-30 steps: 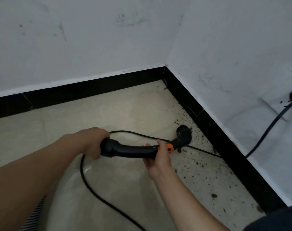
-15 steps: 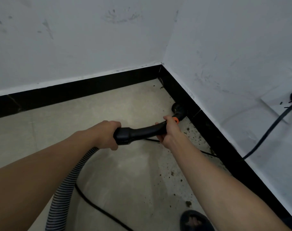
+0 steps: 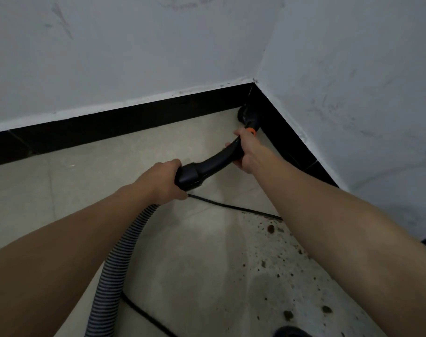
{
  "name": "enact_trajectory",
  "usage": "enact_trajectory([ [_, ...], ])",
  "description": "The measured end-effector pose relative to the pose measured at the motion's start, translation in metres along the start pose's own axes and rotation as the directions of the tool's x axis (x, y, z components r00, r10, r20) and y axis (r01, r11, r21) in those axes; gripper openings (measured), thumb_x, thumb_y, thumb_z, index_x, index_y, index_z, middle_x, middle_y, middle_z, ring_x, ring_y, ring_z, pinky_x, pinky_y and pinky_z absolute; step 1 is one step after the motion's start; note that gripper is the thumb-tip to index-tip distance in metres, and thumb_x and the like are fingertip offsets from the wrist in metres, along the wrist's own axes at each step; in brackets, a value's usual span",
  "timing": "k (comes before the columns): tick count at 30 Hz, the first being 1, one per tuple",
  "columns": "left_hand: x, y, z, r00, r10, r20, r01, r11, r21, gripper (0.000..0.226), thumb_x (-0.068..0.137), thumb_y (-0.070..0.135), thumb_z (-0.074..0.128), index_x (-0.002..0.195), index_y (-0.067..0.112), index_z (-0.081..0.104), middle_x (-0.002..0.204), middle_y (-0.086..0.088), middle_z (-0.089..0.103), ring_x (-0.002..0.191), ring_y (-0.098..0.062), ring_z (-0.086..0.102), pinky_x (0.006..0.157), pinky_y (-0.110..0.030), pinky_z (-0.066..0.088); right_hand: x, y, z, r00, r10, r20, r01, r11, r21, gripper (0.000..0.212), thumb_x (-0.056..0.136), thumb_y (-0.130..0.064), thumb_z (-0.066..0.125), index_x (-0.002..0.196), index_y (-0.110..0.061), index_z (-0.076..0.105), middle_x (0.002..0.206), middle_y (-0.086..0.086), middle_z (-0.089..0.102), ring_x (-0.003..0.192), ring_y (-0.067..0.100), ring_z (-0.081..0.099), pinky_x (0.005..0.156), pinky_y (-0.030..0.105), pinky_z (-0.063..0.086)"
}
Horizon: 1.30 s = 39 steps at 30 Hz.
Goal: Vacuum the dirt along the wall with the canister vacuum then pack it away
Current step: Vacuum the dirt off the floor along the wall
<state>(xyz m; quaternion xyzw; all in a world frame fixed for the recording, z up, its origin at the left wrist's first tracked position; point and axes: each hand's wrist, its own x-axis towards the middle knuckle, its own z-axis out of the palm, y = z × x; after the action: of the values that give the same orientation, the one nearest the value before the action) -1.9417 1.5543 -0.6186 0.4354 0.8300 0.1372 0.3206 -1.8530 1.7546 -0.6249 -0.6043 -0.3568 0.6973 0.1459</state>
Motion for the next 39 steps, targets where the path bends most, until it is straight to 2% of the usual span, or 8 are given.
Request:
enact_trajectory([
  [6, 0.017, -0.003, 0.005, 0.999, -0.026, -0.029, 0.026, 1.0, -0.015, 0.049, 0.076, 0.026, 0.079, 0.112, 0.017, 0.047, 0.104, -0.006, 0.058, 0.089, -0.02, 0.058, 0.069, -0.028, 0.047, 0.02, -0.014, 0.014, 1.0, -0.02, 0.004, 0.021, 0.997, -0.081, 0.047, 0.088, -0.026, 0.065, 0.13, -0.012, 0.049, 0.107, 0.013, 0.069, 0.065, 0.018, 0.067, 0.042, 0.029, 0.053],
  [10, 0.012, -0.013, 0.005, 0.999, -0.038, 0.01, 0.037, 0.999, 0.025, 0.046, 0.075, 0.025, 0.079, 0.105, 0.021, 0.045, 0.099, -0.001, 0.057, 0.083, -0.016, 0.056, 0.061, -0.022, 0.042, 0.014, -0.003, 0.025, 1.0, -0.015, 0.018, 0.016, 0.998, -0.069, 0.044, 0.088, -0.028, 0.065, 0.125, -0.01, 0.05, 0.101, 0.013, 0.068, 0.063, 0.018, 0.067, 0.044, 0.029, 0.054],
  [16, -0.028, -0.058, -0.002, 0.977, -0.161, 0.141, 0.122, 0.96, 0.251, 0.054, 0.063, 0.037, 0.083, 0.106, 0.024, 0.052, 0.098, 0.002, 0.06, 0.089, -0.015, 0.058, 0.072, -0.024, 0.045, -0.041, 0.052, 0.051, 0.99, 0.029, 0.137, -0.022, 0.998, -0.055, 0.034, 0.09, -0.026, 0.062, 0.118, -0.009, 0.051, 0.1, 0.015, 0.068, 0.066, 0.017, 0.065, 0.051, 0.028, 0.052],
  [22, -0.076, -0.089, -0.012, 0.933, -0.262, 0.248, 0.121, 0.875, 0.469, 0.062, 0.063, 0.031, 0.078, 0.119, 0.026, 0.052, 0.107, 0.003, 0.059, 0.098, -0.013, 0.057, 0.078, -0.023, 0.049, -0.094, 0.123, 0.048, 0.979, 0.142, 0.144, -0.161, 0.978, 0.133, 0.027, 0.087, -0.03, 0.066, 0.106, -0.012, 0.056, 0.096, 0.011, 0.073, 0.073, 0.018, 0.068, 0.052, 0.026, 0.055],
  [26, -0.084, -0.08, -0.019, 0.917, -0.254, 0.309, 0.064, 0.855, 0.515, 0.044, 0.068, 0.018, 0.076, 0.104, 0.027, 0.051, 0.097, 0.007, 0.055, 0.093, -0.011, 0.053, 0.076, -0.023, 0.047, -0.124, 0.155, 0.017, 0.975, 0.18, 0.127, -0.21, 0.935, 0.287, 0.021, 0.087, -0.03, 0.067, 0.101, -0.016, 0.058, 0.092, 0.007, 0.075, 0.088, 0.019, 0.07, 0.057, 0.026, 0.053],
  [28, -0.08, -0.068, -0.019, 0.932, -0.19, 0.308, 0.012, 0.866, 0.499, 0.042, 0.068, 0.016, 0.075, 0.1, 0.027, 0.051, 0.097, 0.006, 0.056, 0.094, -0.013, 0.056, 0.08, -0.025, 0.049, -0.132, 0.16, -0.002, 0.98, 0.184, 0.07, -0.197, 0.91, 0.364, 0.024, 0.088, -0.029, 0.067, 0.105, -0.015, 0.06, 0.097, 0.01, 0.075, 0.093, 0.021, 0.071, 0.056, 0.026, 0.055],
  [34, -0.061, -0.019, -0.005, 0.931, -0.067, 0.359, -0.075, 0.927, 0.367, 0.04, 0.066, 0.018, 0.078, 0.098, 0.022, 0.055, 0.101, 0.0, 0.06, 0.096, -0.018, 0.059, 0.075, -0.026, 0.049, -0.119, 0.128, -0.043, 0.98, 0.166, -0.109, -0.118, 0.929, 0.351, 0.02, 0.085, -0.027, 0.069, 0.096, -0.013, 0.059, 0.084, 0.01, 0.073, 0.077, 0.021, 0.068, 0.058, 0.029, 0.056],
  [39, -0.055, -0.006, -0.001, 0.915, -0.061, 0.398, -0.015, 0.982, 0.186, 0.038, 0.062, 0.018, 0.081, 0.091, 0.022, 0.057, 0.091, 0.002, 0.062, 0.086, -0.016, 0.063, 0.064, -0.024, 0.05, -0.095, 0.091, -0.046, 0.99, 0.128, -0.059, -0.111, 0.967, 0.23, 0.031, 0.085, -0.025, 0.071, 0.109, -0.011, 0.057, 0.094, 0.014, 0.071, 0.073, 0.022, 0.068, 0.047, 0.028, 0.054],
])
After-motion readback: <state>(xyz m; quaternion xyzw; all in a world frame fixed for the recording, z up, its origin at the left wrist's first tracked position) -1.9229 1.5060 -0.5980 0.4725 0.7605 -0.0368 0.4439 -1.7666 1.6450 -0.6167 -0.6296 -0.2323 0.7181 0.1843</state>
